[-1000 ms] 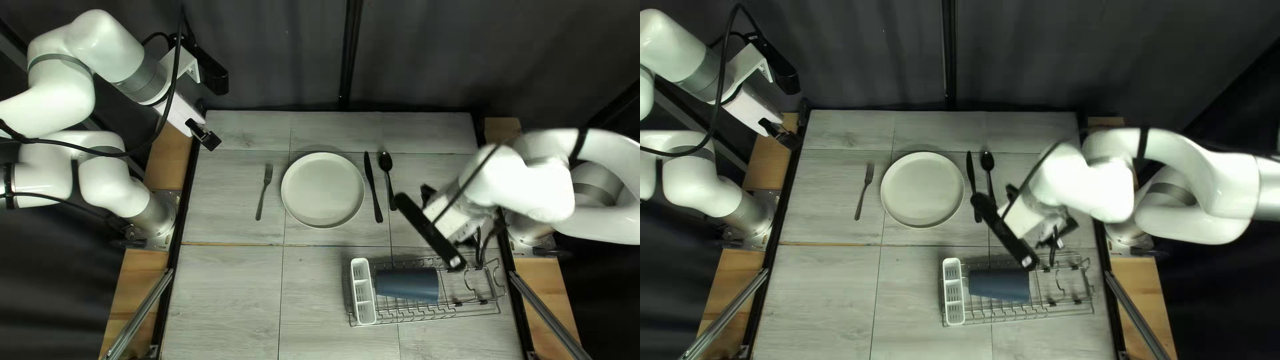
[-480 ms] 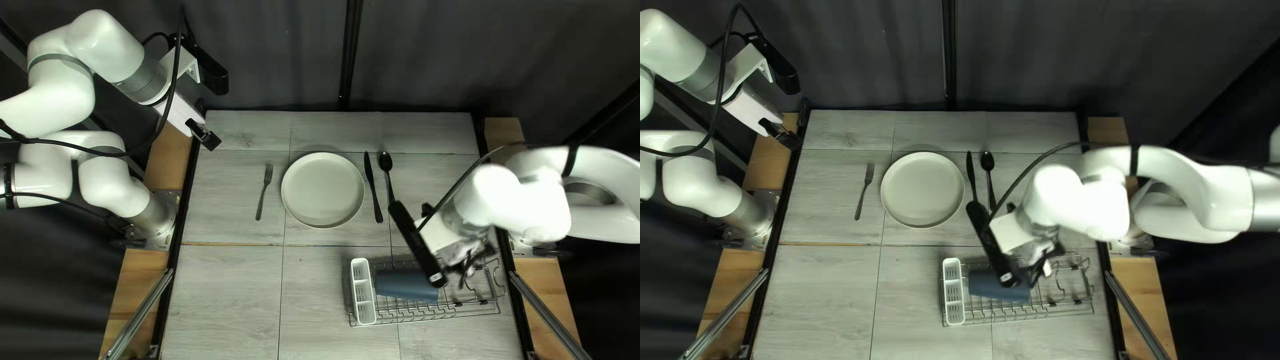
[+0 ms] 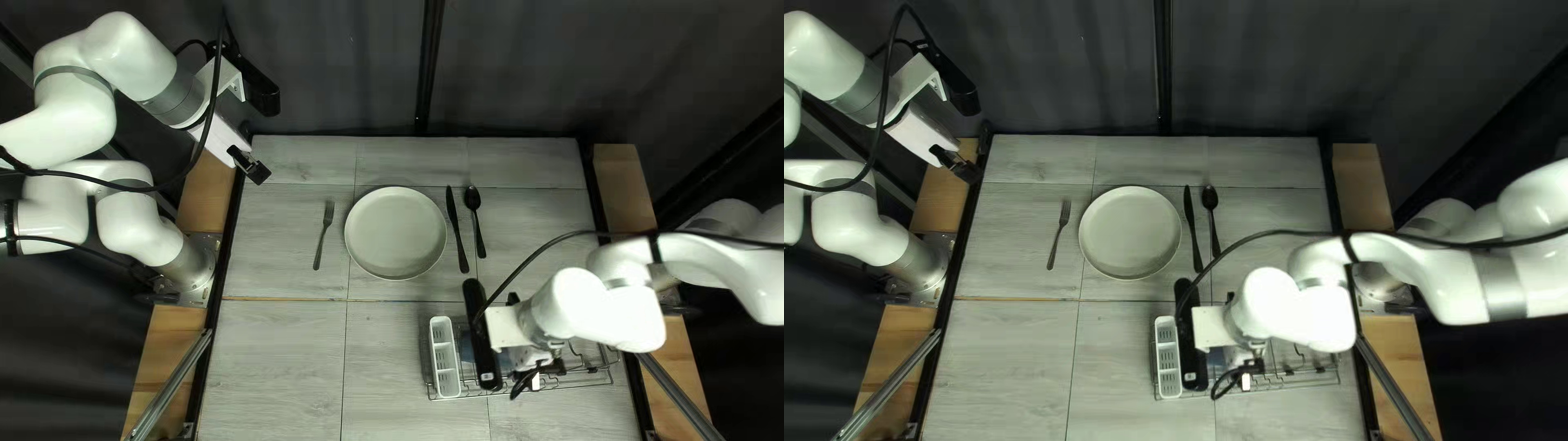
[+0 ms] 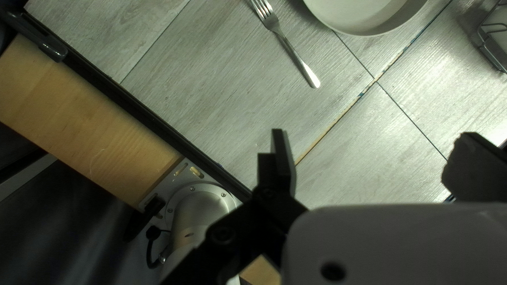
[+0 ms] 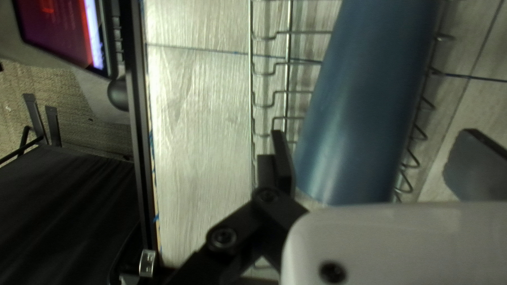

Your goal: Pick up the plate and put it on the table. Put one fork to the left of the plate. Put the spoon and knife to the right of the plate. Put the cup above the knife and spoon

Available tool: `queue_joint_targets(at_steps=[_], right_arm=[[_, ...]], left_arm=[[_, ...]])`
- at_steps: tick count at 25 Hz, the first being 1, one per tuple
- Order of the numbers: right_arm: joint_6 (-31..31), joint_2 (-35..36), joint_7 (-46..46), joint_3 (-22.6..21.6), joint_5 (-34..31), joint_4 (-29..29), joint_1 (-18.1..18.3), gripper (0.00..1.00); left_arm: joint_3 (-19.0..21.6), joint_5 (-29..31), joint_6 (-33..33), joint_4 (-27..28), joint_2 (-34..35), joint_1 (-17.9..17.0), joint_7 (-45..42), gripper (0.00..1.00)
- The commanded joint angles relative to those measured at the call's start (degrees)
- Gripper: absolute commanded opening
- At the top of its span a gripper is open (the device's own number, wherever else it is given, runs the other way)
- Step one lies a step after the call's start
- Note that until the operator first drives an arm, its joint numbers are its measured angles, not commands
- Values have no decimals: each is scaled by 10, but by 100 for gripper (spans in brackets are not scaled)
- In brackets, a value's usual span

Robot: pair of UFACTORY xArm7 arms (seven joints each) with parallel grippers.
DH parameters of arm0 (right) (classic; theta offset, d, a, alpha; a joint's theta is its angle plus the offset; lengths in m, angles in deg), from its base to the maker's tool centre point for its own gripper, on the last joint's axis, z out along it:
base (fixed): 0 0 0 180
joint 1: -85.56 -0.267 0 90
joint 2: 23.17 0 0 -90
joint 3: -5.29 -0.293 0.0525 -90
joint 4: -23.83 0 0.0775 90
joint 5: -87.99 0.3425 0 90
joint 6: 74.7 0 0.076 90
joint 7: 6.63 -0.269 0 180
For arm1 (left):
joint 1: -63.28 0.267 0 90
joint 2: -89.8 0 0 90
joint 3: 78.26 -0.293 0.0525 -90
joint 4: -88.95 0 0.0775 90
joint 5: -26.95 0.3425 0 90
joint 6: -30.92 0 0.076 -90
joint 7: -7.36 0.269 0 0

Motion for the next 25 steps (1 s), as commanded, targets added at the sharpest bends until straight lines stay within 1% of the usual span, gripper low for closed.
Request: queue_joint_targets(at_steps=[1, 5, 10, 14, 19, 20, 21, 22, 23, 25], right_arm=[[3, -15, -2, -73, -6, 17, 74, 100], [10, -22, -11, -83, -6, 20, 84, 100], [7, -33, -16, -109, 3, 16, 103, 100], [-8, -41, -2, -144, 15, 9, 131, 100], [-19, -44, 13, -170, 29, 2, 155, 100], [-20, -44, 15, -172, 30, 1, 157, 96], [-21, -44, 15, -174, 32, 1, 159, 15], [-19, -45, 14, -173, 31, 2, 159, 0], [-17, -44, 12, -168, 28, 3, 154, 0], [-8, -39, 0, -144, 15, 3, 130, 0]], left_arm=[[0, 0, 0, 0, 0, 0, 0, 100], [0, 0, 0, 0, 0, 0, 0, 100], [0, 0, 0, 0, 0, 0, 0, 100], [0, 0, 0, 0, 0, 0, 0, 100], [0, 0, 0, 0, 0, 0, 0, 100], [0, 0, 0, 0, 0, 0, 0, 100], [0, 0, 0, 0, 0, 0, 0, 100], [0, 0, 0, 0, 0, 0, 0, 100], [0, 0, 0, 0, 0, 0, 0, 100], [0, 0, 0, 0, 0, 0, 0, 100]])
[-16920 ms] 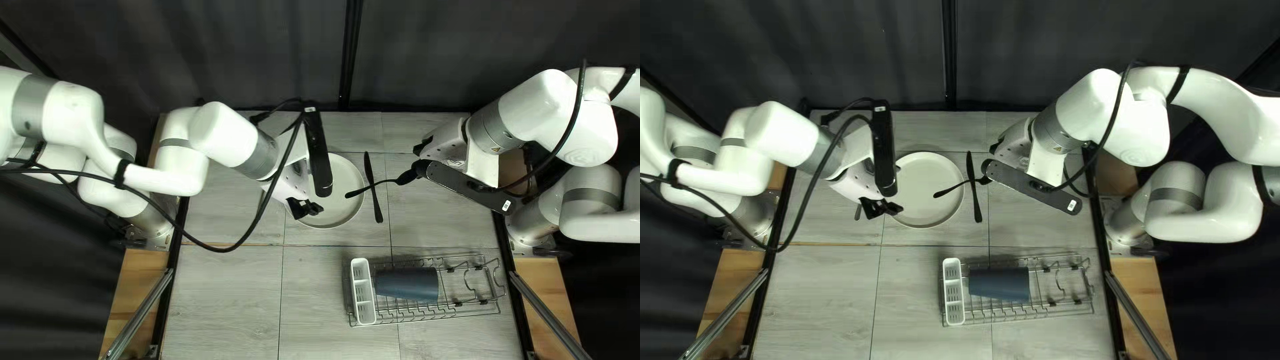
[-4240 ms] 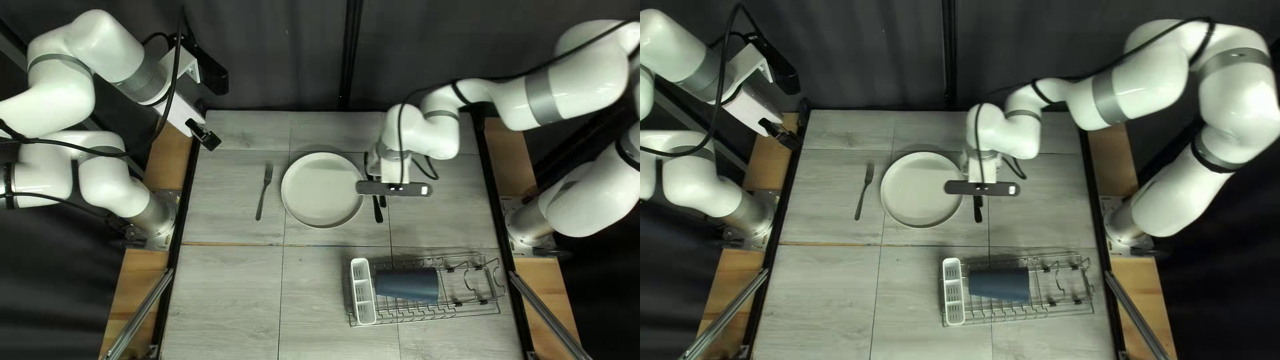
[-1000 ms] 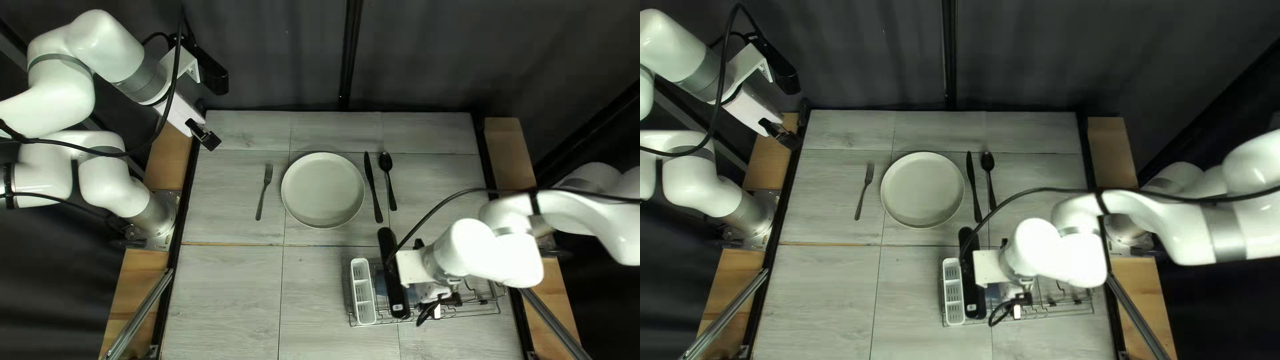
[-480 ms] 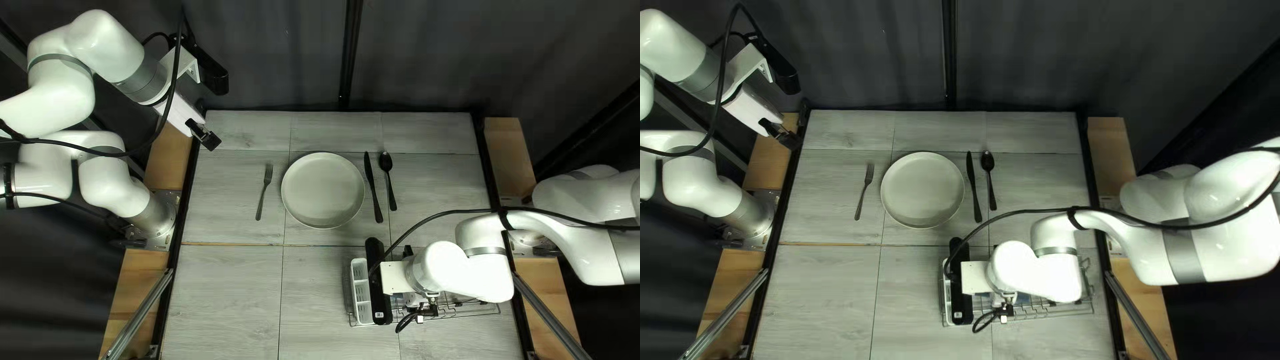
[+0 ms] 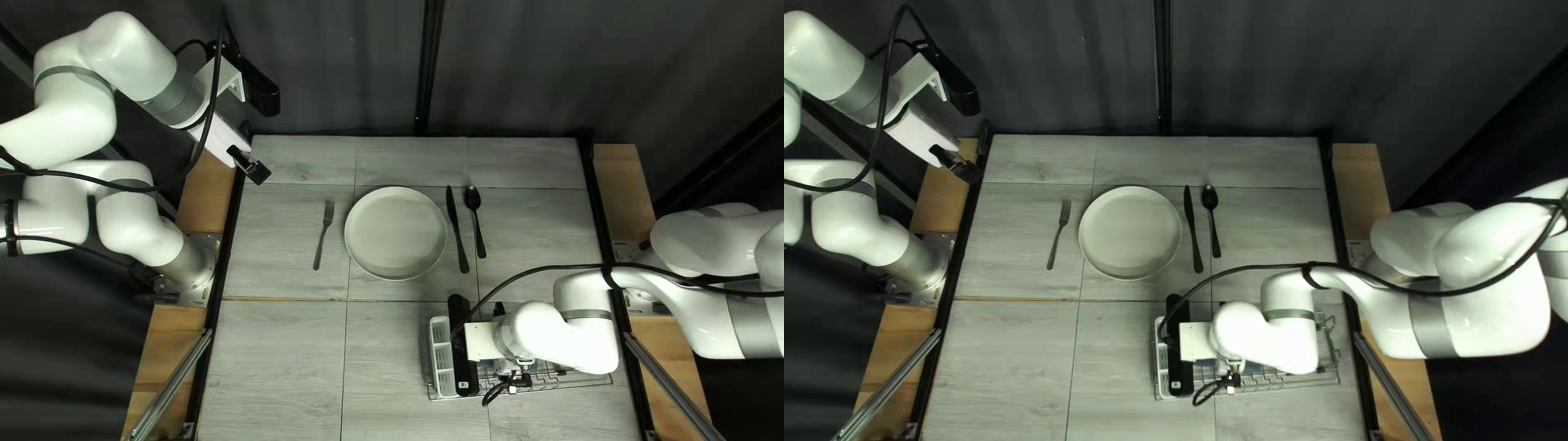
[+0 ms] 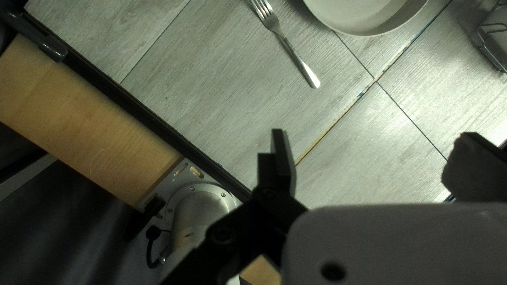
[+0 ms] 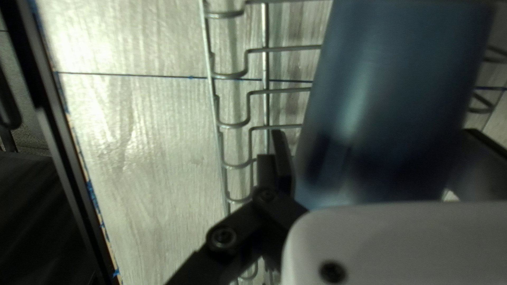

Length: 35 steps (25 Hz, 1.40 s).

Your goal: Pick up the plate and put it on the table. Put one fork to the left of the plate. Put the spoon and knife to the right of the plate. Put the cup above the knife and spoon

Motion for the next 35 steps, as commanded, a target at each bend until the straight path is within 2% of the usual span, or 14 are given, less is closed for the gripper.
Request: queue_joint_targets(at_steps=[1, 6, 9, 13, 15, 18, 19, 20, 22, 23, 24, 27, 32, 35], right_arm=[[23, 8, -26, 51, -28, 5, -49, 0], [96, 3, -43, 189, -81, 29, -154, 0], [138, -12, -23, 267, -103, 45, -194, 0], [155, -2, 41, 329, -135, 61, -182, 0], [148, 28, 70, 317, -163, 75, -132, 0], [118, 96, 101, 248, -217, 101, -12, 0], [101, 126, 112, 191, -241, 114, 64, 0], [94, 136, 119, 159, -247, 119, 105, 0], [76, 120, 182, 16, -211, 148, 294, 0], [75, 111, 193, 0, -200, 155, 318, 0], [76, 83, 230, -49, -163, 175, 390, 0], [81, 22, 289, -142, -99, 231, 529, 0], [100, -59, 330, -225, -28, 311, 657, 0], [102, -92, 342, -255, 0, 339, 694, 0]], left_arm=[[0, 0, 0, 0, 0, 0, 0, 100], [0, 0, 0, 0, 0, 0, 0, 100], [0, 0, 0, 0, 0, 0, 0, 100], [0, 0, 0, 0, 0, 0, 0, 100], [0, 0, 0, 0, 0, 0, 0, 100], [0, 0, 0, 0, 0, 0, 0, 100], [0, 0, 0, 0, 0, 0, 0, 100], [0, 0, 0, 0, 0, 0, 0, 100], [0, 0, 0, 0, 0, 0, 0, 100], [0, 0, 0, 0, 0, 0, 0, 100], [0, 0, 0, 0, 0, 0, 0, 100], [0, 0, 0, 0, 0, 0, 0, 100], [0, 0, 0, 0, 0, 0, 0, 100], [0, 0, 0, 0, 0, 0, 0, 100]])
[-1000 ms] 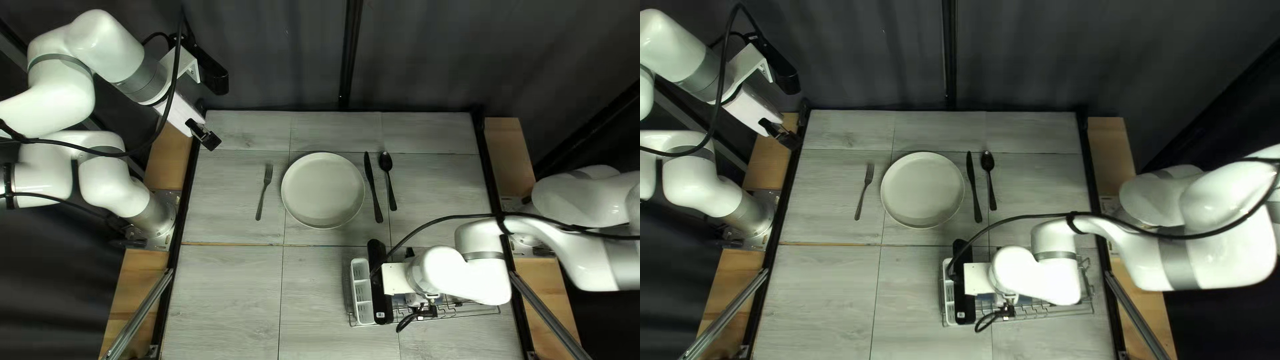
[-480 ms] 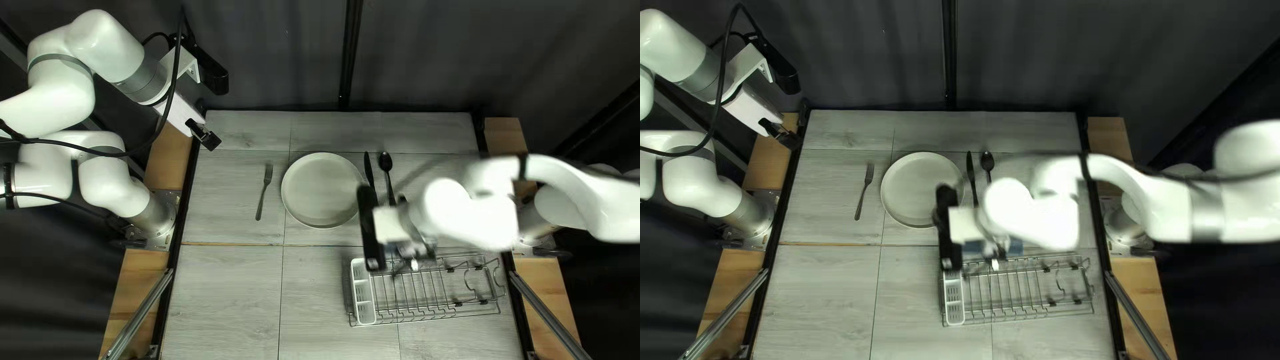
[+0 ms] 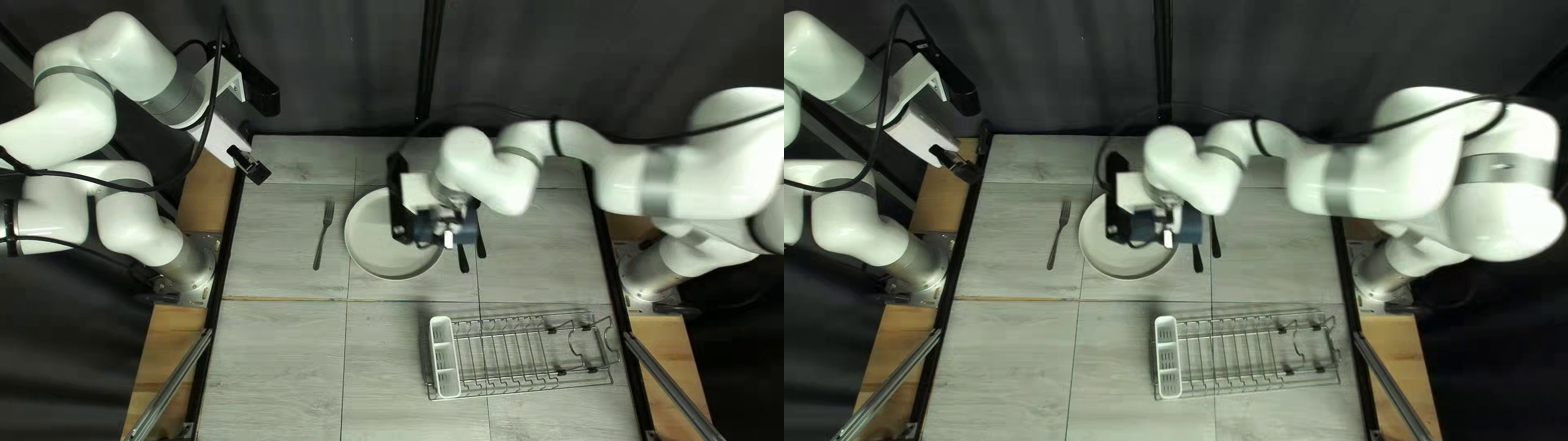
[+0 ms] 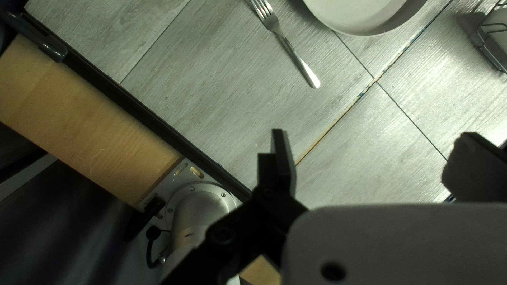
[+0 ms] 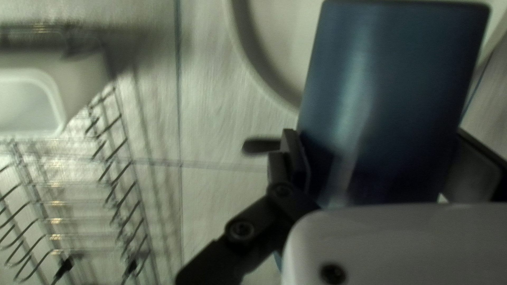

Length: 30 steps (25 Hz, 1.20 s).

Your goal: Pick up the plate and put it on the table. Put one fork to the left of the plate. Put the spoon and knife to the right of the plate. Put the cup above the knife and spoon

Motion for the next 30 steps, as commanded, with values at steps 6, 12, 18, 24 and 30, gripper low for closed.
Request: queue_joint_targets(at_steps=[6, 12, 18, 24, 30], right_arm=[[11, -97, 46, -88, 79, 80, 109, 0], [10, -86, 50, -85, 77, 70, 105, 100], [-5, 28, 11, -13, -9, -13, -1, 100], [24, 396, -125, 0, -364, -173, -146, 100], [51, 548, -95, -108, -463, -258, -108, 100]], left_arm=[[0, 0, 0, 0, 0, 0, 0, 100], [0, 0, 0, 0, 0, 0, 0, 100], [0, 0, 0, 0, 0, 0, 0, 100], [0, 0, 0, 0, 0, 0, 0, 100], [0, 0, 0, 0, 0, 0, 0, 100]])
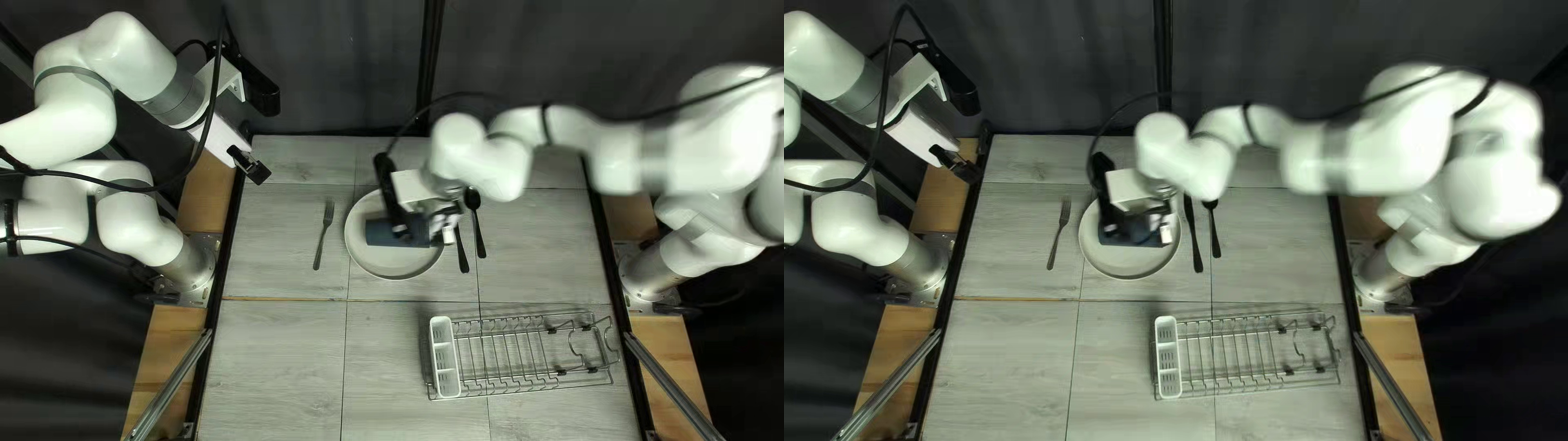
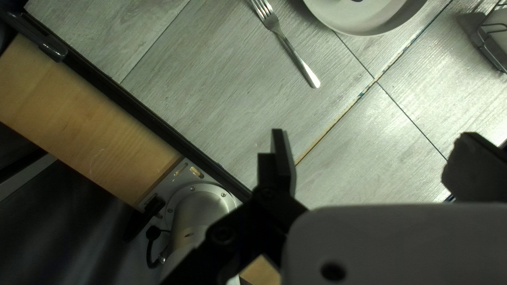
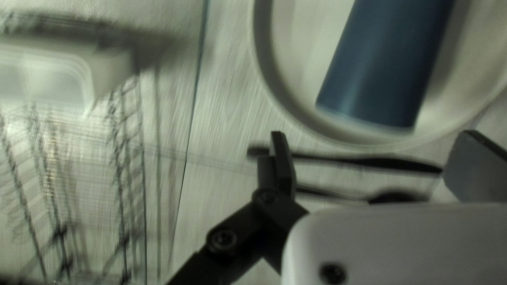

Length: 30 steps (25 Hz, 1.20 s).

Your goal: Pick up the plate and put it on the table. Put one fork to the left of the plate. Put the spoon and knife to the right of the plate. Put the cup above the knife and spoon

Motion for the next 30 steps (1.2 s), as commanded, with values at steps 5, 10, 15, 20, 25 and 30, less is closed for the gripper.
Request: queue_joint_targets(at_steps=[5, 10, 15, 20, 25, 30], right_arm=[[-5, 106, 34, -61, -96, -93, 2, 100], [-5, 106, 34, -61, -96, -93, 2, 100], [-82, 104, 96, -44, -129, -131, -1, 100], [-212, 81, 219, 9, -153, -168, -13, 100], [-304, 24, 327, 68, -110, -181, -51, 100], [-304, 24, 327, 68, -110, -181, -51, 100]], left_arm=[[0, 0, 0, 0, 0, 0, 0, 100], [0, 0, 0, 0, 0, 0, 0, 100], [0, 0, 0, 0, 0, 0, 0, 100], [0, 0, 0, 0, 0, 0, 0, 100], [0, 0, 0, 0, 0, 0, 0, 100], [0, 0, 0, 0, 0, 0, 0, 100]])
